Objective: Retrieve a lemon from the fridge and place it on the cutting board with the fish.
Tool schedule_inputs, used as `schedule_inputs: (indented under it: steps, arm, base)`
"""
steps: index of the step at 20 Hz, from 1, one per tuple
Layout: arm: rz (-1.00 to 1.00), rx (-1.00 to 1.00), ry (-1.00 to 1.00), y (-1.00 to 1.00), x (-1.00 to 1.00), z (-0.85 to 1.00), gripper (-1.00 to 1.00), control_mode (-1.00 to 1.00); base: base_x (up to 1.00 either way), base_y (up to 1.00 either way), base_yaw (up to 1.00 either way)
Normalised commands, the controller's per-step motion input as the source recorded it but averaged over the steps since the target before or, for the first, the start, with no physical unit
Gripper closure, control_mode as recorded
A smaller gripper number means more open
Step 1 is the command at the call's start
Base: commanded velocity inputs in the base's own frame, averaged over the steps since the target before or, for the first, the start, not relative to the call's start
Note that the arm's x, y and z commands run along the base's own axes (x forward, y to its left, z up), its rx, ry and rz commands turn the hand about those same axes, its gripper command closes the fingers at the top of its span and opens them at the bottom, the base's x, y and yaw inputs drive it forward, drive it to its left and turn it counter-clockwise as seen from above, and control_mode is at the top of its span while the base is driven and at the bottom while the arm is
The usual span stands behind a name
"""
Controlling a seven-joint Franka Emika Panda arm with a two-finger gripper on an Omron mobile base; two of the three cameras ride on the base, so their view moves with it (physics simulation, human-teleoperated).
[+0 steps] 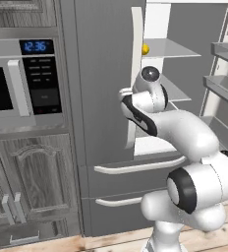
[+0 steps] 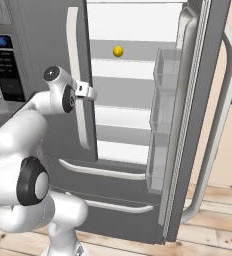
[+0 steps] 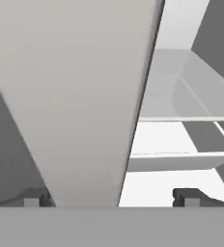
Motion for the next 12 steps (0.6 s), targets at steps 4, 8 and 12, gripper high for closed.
schedule_inputs:
  steps: [4, 8, 12]
  arm:
    - [-0.05, 0.00, 0.00, 0.38, 0.60, 0.00, -1.00, -1.00]
    - [-0.07, 0.00, 0.00, 0.43, 0.44, 0.00, -1.00, -1.00]
    - [-0.02, 0.00, -0.04, 0.03, 0.38, -0.06, -1.00, -1.00]
  base:
    - [0.00, 0.00, 0.00]
    - [0.00, 0.00, 0.00]
    - [0.00, 0.00, 0.00]
